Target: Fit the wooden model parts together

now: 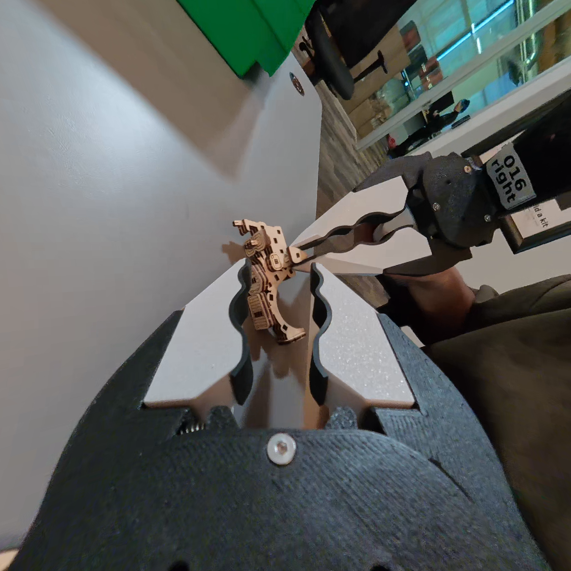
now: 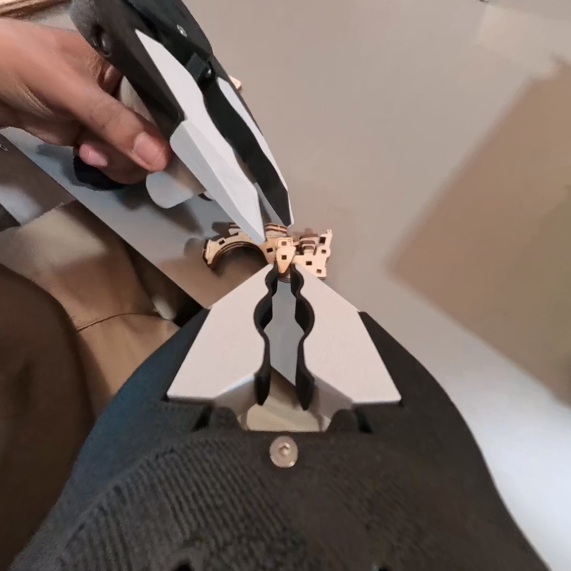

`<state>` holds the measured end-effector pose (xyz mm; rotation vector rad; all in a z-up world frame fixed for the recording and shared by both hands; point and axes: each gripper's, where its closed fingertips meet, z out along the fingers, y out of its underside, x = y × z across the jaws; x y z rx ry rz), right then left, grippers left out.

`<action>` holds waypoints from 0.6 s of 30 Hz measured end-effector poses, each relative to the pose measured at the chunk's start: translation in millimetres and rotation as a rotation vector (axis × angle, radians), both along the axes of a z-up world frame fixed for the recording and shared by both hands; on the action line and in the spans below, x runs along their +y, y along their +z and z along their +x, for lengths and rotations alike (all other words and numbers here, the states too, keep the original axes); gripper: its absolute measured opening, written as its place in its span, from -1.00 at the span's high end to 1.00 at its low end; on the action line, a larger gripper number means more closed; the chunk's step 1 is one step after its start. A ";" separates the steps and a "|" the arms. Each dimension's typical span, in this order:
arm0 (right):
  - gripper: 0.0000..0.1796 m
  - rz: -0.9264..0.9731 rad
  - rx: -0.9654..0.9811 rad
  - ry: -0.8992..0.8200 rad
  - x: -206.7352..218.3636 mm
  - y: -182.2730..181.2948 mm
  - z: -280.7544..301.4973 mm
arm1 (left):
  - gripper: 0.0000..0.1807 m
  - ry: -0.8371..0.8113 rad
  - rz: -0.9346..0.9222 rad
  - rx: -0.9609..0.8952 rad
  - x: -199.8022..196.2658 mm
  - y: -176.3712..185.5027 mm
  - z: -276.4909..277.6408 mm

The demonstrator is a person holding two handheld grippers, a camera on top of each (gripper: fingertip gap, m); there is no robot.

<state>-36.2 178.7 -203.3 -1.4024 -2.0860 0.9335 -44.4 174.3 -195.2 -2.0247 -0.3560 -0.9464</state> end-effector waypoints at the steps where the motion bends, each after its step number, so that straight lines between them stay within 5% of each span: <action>1: 0.93 0.006 -0.009 0.002 0.7 -1.5 -0.4 | 0.63 0.006 -0.001 -0.003 1.9 -0.6 -1.2; 18: 0.93 0.044 -0.053 -0.050 3.2 -2.5 -0.2 | 0.80 0.027 -0.036 -0.008 8.0 -7.4 -6.3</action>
